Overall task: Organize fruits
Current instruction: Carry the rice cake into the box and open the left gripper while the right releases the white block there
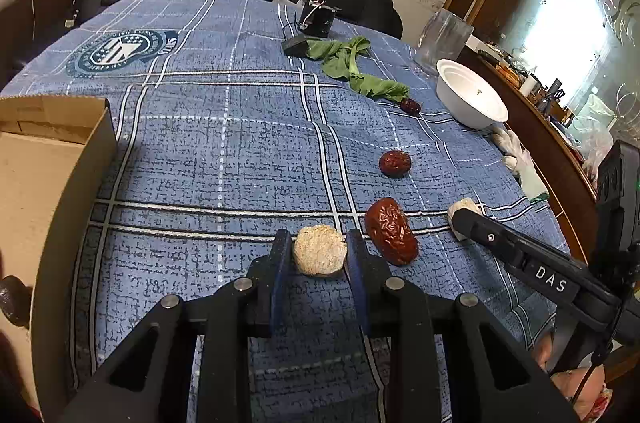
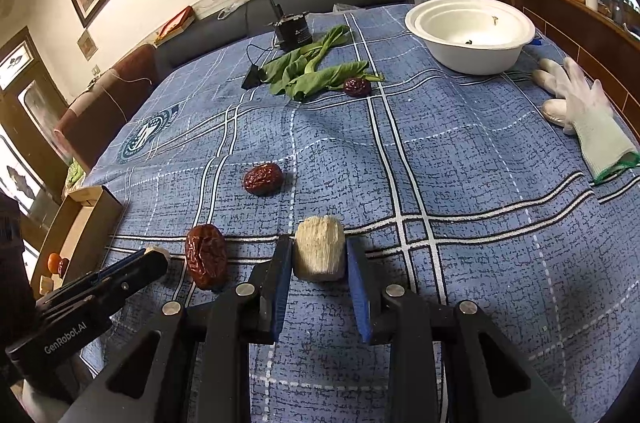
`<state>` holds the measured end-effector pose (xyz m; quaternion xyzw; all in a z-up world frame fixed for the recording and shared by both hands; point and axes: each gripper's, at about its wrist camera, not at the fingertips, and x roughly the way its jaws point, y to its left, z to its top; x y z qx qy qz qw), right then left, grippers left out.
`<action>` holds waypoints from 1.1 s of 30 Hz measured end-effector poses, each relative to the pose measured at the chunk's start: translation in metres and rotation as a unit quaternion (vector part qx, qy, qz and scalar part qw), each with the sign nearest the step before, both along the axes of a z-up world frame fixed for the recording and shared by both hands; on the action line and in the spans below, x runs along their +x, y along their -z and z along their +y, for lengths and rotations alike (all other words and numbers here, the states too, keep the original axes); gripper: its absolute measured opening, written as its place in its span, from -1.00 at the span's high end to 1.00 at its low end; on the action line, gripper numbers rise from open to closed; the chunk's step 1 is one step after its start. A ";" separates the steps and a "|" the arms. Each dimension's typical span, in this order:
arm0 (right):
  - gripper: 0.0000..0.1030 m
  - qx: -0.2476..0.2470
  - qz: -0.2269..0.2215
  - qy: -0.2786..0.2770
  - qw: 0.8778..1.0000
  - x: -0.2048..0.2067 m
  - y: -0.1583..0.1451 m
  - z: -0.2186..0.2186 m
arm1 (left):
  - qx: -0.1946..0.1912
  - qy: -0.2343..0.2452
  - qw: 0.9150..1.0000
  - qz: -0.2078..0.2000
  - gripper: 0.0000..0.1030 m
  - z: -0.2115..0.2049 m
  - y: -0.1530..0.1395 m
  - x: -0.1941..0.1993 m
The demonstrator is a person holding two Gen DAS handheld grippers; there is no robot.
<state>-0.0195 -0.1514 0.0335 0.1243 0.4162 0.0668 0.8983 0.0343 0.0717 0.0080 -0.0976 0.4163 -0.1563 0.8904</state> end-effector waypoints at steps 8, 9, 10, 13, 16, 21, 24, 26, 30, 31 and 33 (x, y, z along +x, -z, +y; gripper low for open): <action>0.44 0.007 -0.026 -0.001 1.000 -0.007 -0.009 0.001 | -0.013 0.000 1.000 -0.009 0.48 0.003 -0.015 -0.020; 0.44 0.006 -0.029 -0.002 1.000 -0.008 -0.010 0.001 | -0.020 -0.002 1.000 -0.013 0.48 0.006 -0.020 -0.025; 0.44 0.005 -0.032 -0.002 0.999 -0.010 -0.012 0.002 | -0.027 -0.004 1.000 -0.016 0.48 0.010 -0.025 -0.031; 0.44 0.003 -0.035 -0.007 0.999 -0.011 -0.013 0.006 | -0.039 -0.013 0.999 -0.031 0.48 0.029 -0.045 -0.054; 0.43 -0.003 -0.040 -0.016 0.999 -0.014 -0.014 0.012 | -0.043 -0.043 0.997 -0.043 0.48 0.063 -0.059 -0.079; 0.43 -0.022 -0.051 -0.041 0.998 -0.020 -0.023 0.033 | -0.024 -0.135 0.990 -0.036 0.47 0.141 -0.064 -0.115; 0.43 -0.020 -0.060 -0.066 0.996 -0.028 -0.037 0.052 | -0.007 -0.191 0.981 -0.035 0.47 0.185 -0.062 -0.137; 0.43 -0.006 -0.062 -0.089 0.994 -0.034 -0.048 0.069 | 0.006 -0.214 0.976 -0.035 0.47 0.203 -0.061 -0.146; 0.42 0.018 -0.059 -0.140 0.988 -0.046 -0.062 0.108 | 0.015 -0.238 0.971 -0.025 0.47 0.227 -0.050 -0.156; 0.42 0.021 -0.057 -0.157 0.986 -0.050 -0.063 0.123 | 0.017 -0.238 0.971 -0.022 0.47 0.229 -0.048 -0.158; 0.42 0.024 -0.050 -0.188 0.981 -0.057 -0.064 0.149 | 0.019 -0.235 0.972 -0.017 0.47 0.230 -0.042 -0.158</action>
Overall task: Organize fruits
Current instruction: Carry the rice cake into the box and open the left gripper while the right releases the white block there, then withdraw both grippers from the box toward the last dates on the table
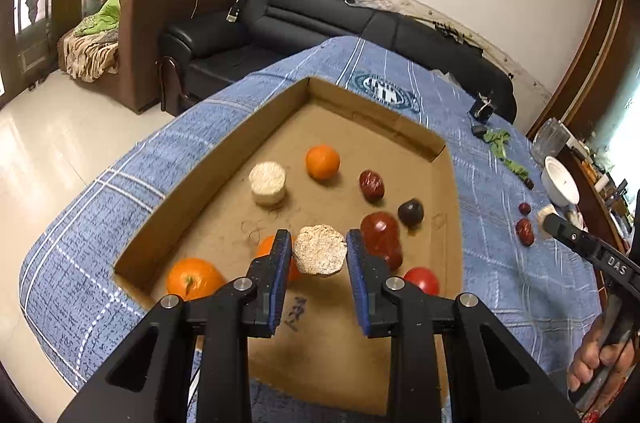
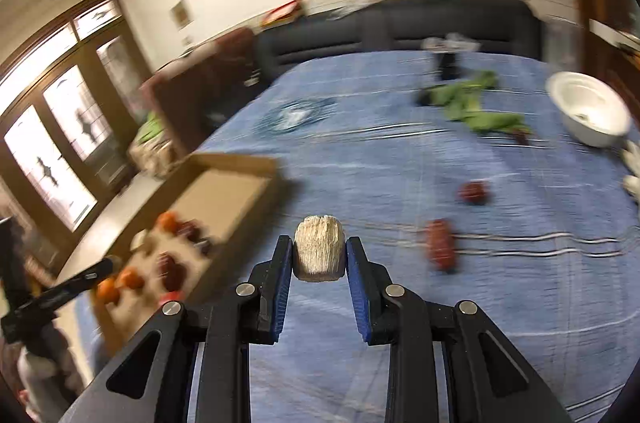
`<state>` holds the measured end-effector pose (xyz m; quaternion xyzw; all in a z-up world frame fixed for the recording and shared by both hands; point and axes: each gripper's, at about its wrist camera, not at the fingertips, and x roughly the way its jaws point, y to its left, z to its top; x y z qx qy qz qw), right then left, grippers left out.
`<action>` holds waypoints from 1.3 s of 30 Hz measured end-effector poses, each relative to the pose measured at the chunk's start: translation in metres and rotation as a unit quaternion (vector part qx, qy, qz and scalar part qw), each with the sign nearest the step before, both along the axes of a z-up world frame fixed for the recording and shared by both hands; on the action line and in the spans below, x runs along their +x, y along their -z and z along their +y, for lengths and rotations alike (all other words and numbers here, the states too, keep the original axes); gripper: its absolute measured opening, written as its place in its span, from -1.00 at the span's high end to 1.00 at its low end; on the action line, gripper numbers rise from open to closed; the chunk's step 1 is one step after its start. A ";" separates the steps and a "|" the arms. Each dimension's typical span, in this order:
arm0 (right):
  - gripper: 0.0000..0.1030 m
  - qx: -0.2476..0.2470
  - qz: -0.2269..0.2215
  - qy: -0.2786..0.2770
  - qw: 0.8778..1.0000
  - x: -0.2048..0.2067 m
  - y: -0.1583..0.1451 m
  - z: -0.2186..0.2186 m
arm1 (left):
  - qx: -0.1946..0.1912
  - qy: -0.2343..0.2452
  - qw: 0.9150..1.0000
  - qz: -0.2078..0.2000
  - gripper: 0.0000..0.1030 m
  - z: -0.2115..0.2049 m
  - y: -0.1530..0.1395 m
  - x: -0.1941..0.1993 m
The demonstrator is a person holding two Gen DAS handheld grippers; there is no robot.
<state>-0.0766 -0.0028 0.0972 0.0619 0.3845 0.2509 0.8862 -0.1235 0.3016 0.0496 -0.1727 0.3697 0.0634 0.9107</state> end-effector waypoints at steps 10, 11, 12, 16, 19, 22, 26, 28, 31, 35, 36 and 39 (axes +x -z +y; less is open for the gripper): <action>0.41 -0.013 0.024 -0.131 0.991 -0.039 0.019 0.111 | 0.000 0.002 1.000 0.020 0.47 0.001 0.013 0.000; 0.41 -0.017 0.025 -0.139 0.990 -0.043 0.022 0.118 | -0.006 0.000 1.000 0.020 0.47 0.003 0.013 -0.001; 0.41 -0.023 0.024 -0.146 0.989 -0.046 0.025 0.125 | -0.010 -0.002 1.000 0.019 0.47 0.003 0.013 -0.002; 0.41 -0.047 0.022 -0.166 0.985 -0.055 0.037 0.141 | -0.029 -0.010 0.999 0.010 0.42 0.010 0.009 -0.007; 0.40 -0.066 0.020 -0.173 0.983 -0.061 0.045 0.151 | -0.036 -0.019 0.999 0.001 0.23 0.015 0.004 -0.013; 0.40 -0.077 0.018 -0.179 0.981 -0.065 0.050 0.158 | -0.043 -0.026 0.999 -0.008 0.14 0.019 -0.002 -0.018; 0.37 -0.087 0.008 -0.182 0.979 -0.068 0.049 0.163 | -0.045 -0.035 0.998 -0.017 0.09 0.022 -0.008 -0.024; 0.15 -0.085 0.002 -0.182 0.980 -0.070 0.045 0.162 | -0.042 -0.039 0.998 -0.019 0.05 0.023 -0.011 -0.027; -0.07 -0.083 -0.015 -0.175 0.981 -0.074 0.033 0.156 | -0.036 -0.043 0.998 -0.024 -0.06 0.022 -0.016 -0.030; -0.22 -0.085 -0.037 -0.153 0.984 -0.082 0.016 0.135 | 0.005 -0.052 0.998 -0.030 -0.24 0.013 -0.026 -0.037; -0.25 -0.082 -0.038 -0.146 0.985 -0.084 0.012 0.129 | 0.018 -0.054 0.998 -0.031 -0.35 0.008 -0.029 -0.038; -0.30 -0.072 -0.036 -0.122 0.989 -0.085 0.007 0.108 | 0.054 -0.053 0.996 -0.041 -0.61 -0.008 -0.038 -0.042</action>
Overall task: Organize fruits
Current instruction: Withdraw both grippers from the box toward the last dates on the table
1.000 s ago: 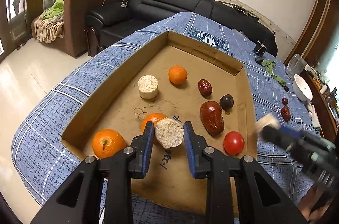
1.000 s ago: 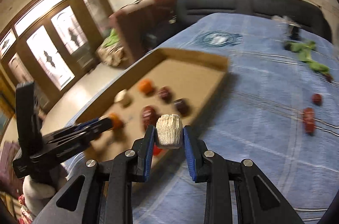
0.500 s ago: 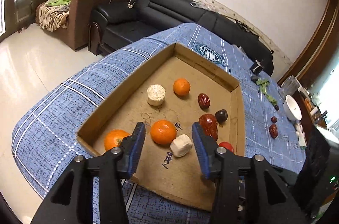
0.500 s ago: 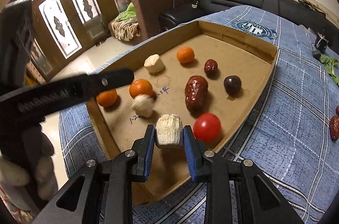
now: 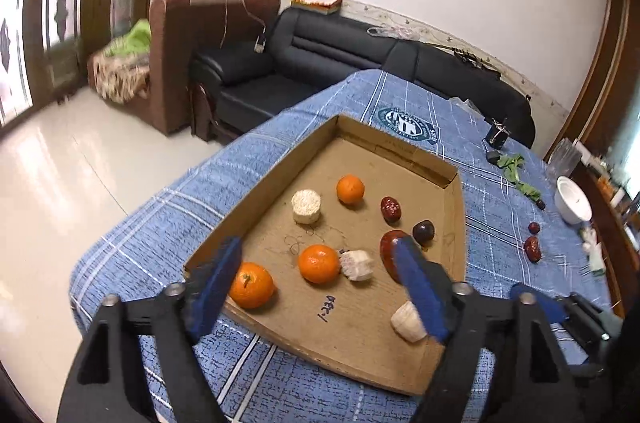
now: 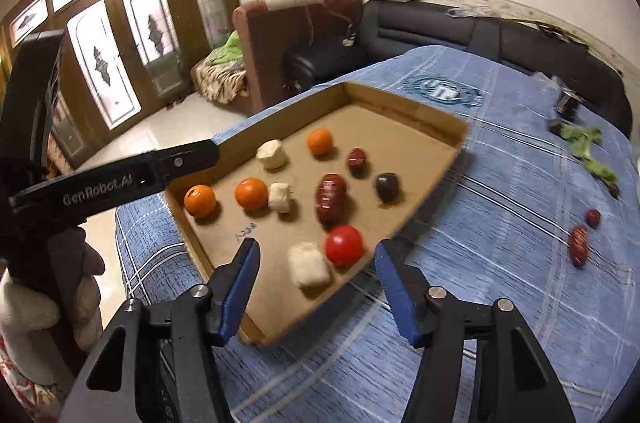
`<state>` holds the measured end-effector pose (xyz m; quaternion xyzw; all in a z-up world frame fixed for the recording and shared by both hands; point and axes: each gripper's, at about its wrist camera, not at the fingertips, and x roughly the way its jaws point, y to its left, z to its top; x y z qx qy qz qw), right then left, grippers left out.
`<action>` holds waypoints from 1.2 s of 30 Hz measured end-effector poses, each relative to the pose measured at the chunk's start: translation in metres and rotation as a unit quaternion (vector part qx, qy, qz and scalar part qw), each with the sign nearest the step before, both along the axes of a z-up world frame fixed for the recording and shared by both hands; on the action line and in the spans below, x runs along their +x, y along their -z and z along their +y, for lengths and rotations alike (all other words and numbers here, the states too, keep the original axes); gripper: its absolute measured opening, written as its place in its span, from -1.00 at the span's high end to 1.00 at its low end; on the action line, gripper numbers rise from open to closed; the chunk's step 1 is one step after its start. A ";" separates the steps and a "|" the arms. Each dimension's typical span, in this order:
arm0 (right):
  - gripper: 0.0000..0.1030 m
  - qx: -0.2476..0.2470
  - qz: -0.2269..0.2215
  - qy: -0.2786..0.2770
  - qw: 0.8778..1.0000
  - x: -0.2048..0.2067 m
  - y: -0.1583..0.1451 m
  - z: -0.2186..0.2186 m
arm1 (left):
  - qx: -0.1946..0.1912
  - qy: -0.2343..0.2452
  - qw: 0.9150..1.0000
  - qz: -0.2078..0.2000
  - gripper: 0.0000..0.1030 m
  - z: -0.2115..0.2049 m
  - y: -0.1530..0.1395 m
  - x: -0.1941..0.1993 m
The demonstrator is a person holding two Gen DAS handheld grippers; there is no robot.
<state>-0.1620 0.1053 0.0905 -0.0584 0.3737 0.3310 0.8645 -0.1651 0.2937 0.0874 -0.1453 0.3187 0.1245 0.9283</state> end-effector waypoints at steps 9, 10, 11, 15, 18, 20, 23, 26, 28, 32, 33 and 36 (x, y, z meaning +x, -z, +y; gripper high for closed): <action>-0.35 0.023 0.011 0.056 0.998 -0.001 -0.004 -0.053 | 0.072 0.038 0.997 -0.003 -0.62 -0.055 -0.019 -0.005; -0.35 0.026 0.012 0.060 0.998 -0.001 -0.004 -0.057 | 0.079 0.041 0.996 -0.003 -0.62 -0.060 -0.020 -0.005; -0.35 0.028 0.012 0.062 0.998 -0.002 -0.005 -0.061 | 0.086 0.047 0.995 -0.003 -0.62 -0.067 -0.021 -0.006; -0.40 0.039 0.008 0.075 0.996 -0.005 -0.007 -0.073 | 0.098 0.066 0.993 0.001 -0.62 -0.086 -0.023 -0.005; -0.43 0.044 0.005 0.082 0.996 -0.006 -0.009 -0.081 | 0.106 0.076 0.992 0.005 -0.62 -0.096 -0.023 -0.003; -0.43 0.045 0.005 0.085 0.995 -0.007 -0.010 -0.086 | 0.109 0.082 0.991 0.008 -0.62 -0.102 -0.023 -0.003; -0.43 0.046 0.005 0.090 0.995 -0.007 -0.009 -0.092 | 0.113 0.089 0.989 0.012 -0.62 -0.108 -0.022 -0.001; -0.43 0.047 0.008 0.095 0.994 -0.006 -0.007 -0.097 | 0.115 0.093 0.989 0.015 -0.62 -0.112 -0.020 -0.001; -0.44 0.047 0.009 0.099 0.994 -0.006 -0.007 -0.100 | 0.117 0.096 0.988 0.018 -0.62 -0.114 -0.019 0.000; -0.45 0.049 0.013 0.104 0.993 -0.003 -0.005 -0.104 | 0.118 0.100 0.988 0.023 -0.62 -0.116 -0.017 0.003; -0.45 0.049 0.014 0.105 0.993 -0.002 -0.005 -0.106 | 0.117 0.101 0.988 0.025 -0.62 -0.117 -0.016 0.005; -0.46 0.048 0.017 0.108 0.993 0.000 -0.002 -0.109 | 0.116 0.104 0.987 0.029 -0.62 -0.119 -0.013 0.007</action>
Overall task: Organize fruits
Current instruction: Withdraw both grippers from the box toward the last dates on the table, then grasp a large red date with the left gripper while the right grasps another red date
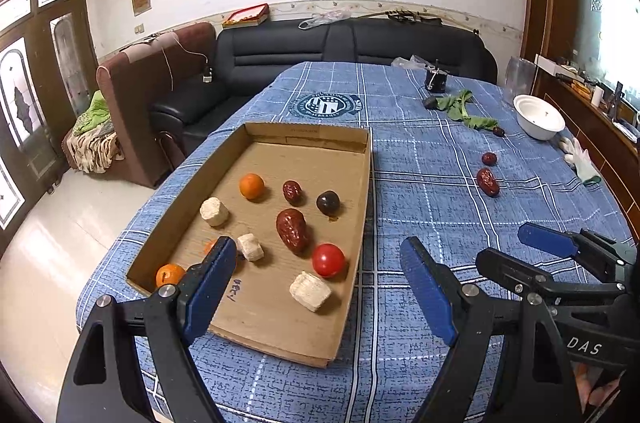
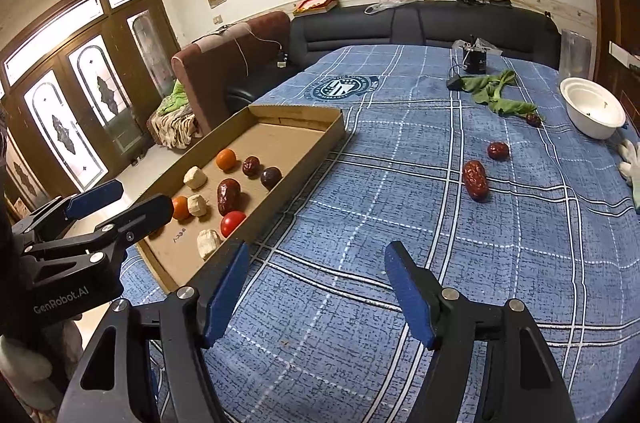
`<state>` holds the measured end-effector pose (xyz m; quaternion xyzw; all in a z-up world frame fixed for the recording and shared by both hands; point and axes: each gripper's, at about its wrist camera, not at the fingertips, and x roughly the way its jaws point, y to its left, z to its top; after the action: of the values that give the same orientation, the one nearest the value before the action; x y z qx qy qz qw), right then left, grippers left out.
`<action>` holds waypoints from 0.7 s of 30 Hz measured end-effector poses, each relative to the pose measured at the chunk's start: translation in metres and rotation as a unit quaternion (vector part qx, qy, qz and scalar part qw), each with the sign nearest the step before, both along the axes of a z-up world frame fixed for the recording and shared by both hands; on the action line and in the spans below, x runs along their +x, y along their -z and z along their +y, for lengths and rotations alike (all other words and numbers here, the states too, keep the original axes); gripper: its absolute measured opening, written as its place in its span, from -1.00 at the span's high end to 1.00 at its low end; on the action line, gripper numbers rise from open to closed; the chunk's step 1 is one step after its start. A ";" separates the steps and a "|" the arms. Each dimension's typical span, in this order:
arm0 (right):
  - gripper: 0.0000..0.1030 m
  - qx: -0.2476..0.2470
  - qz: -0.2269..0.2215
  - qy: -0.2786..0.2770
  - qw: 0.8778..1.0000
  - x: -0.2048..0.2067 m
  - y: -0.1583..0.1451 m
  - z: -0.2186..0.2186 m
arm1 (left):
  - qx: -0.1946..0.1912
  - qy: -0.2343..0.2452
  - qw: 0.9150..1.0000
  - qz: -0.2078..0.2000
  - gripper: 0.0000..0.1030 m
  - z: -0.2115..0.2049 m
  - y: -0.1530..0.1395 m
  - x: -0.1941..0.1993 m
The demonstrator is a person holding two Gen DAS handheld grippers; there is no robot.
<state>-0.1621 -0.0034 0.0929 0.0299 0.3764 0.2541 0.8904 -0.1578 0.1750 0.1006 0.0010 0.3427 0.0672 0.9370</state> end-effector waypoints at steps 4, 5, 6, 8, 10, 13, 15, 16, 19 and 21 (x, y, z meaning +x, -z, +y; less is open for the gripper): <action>-0.46 0.001 0.006 0.005 1.000 0.004 0.004 -0.005 | 0.001 0.004 1.000 0.007 -0.62 -0.004 0.004 0.004; -0.46 0.002 0.008 0.007 1.000 0.005 0.005 -0.007 | 0.002 0.006 1.000 0.009 -0.62 -0.005 0.005 0.005; -0.46 0.002 0.010 0.009 1.000 0.006 0.006 -0.009 | 0.002 0.007 1.000 0.010 -0.62 -0.006 0.006 0.006; -0.46 0.003 0.014 0.014 1.000 0.009 0.009 -0.015 | 0.003 0.009 1.000 0.014 -0.62 -0.007 0.008 0.009; -0.47 0.003 0.018 0.020 1.000 0.011 0.011 -0.022 | 0.000 0.012 1.000 0.018 -0.62 -0.008 0.009 0.012; -0.46 -0.006 0.020 0.034 0.999 0.017 0.014 -0.036 | -0.014 0.020 0.999 0.025 -0.62 -0.009 0.010 0.019; -0.46 -0.016 0.021 0.049 0.998 0.022 0.015 -0.051 | -0.025 0.028 0.999 0.027 -0.62 -0.012 0.010 0.026; -0.46 -0.022 0.023 0.060 0.998 0.025 0.016 -0.060 | -0.029 0.030 0.999 0.027 -0.62 -0.014 0.011 0.028; -0.46 -0.032 0.030 0.097 0.994 0.039 0.017 -0.091 | -0.045 0.050 0.997 0.035 -0.62 -0.025 0.016 0.038; -0.46 -0.034 0.033 0.118 0.992 0.050 0.017 -0.106 | -0.052 0.066 0.995 0.047 -0.62 -0.036 0.024 0.046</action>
<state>-0.1121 -0.1097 0.0761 0.0523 0.4075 0.1332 0.9019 -0.1118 0.1389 0.0766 -0.0218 0.3884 -0.0124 0.9211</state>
